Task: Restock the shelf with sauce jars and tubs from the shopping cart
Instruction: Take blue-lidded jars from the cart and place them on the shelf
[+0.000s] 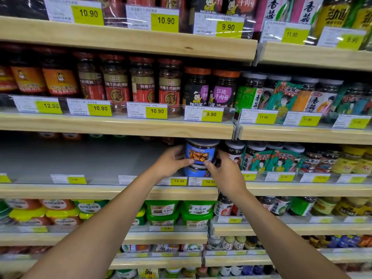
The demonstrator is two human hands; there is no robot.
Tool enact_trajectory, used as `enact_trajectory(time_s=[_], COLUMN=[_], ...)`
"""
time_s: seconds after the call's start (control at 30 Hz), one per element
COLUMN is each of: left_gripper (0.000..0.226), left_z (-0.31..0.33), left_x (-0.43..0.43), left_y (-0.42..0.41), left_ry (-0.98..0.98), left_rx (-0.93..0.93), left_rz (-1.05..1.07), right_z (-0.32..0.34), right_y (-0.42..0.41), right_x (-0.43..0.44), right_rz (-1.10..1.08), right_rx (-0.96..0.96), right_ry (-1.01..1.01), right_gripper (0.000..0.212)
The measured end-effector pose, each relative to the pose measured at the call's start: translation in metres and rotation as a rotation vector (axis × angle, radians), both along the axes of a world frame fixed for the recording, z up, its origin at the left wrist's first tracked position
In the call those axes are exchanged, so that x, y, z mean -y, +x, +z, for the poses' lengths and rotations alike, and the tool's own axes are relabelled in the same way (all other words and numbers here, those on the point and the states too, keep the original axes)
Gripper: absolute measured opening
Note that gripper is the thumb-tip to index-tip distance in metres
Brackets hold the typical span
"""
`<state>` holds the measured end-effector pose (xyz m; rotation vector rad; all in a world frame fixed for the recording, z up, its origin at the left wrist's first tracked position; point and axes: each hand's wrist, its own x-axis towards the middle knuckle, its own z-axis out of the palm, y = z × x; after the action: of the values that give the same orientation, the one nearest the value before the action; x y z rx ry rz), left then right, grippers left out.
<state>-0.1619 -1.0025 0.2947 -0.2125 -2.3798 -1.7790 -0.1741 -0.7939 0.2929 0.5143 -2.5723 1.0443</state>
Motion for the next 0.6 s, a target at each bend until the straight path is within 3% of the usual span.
enact_trajectory(time_s=[0.43, 0.6], left_gripper=[0.048, 0.061], left_z=[0.006, 0.01], left_x=[-0.01, -0.011], left_y=[0.006, 0.016], left_ry=[-0.121, -0.209], left_rx=[0.039, -0.008], left_rz=[0.042, 0.088], right_z=[0.003, 0.008], right_y=[0.008, 0.017], right_x=[0.002, 0.001], right_rz=[0.028, 0.021], right_rx=[-0.005, 0.041], right_ry=[-0.054, -0.065], right_gripper=[0.027, 0.025])
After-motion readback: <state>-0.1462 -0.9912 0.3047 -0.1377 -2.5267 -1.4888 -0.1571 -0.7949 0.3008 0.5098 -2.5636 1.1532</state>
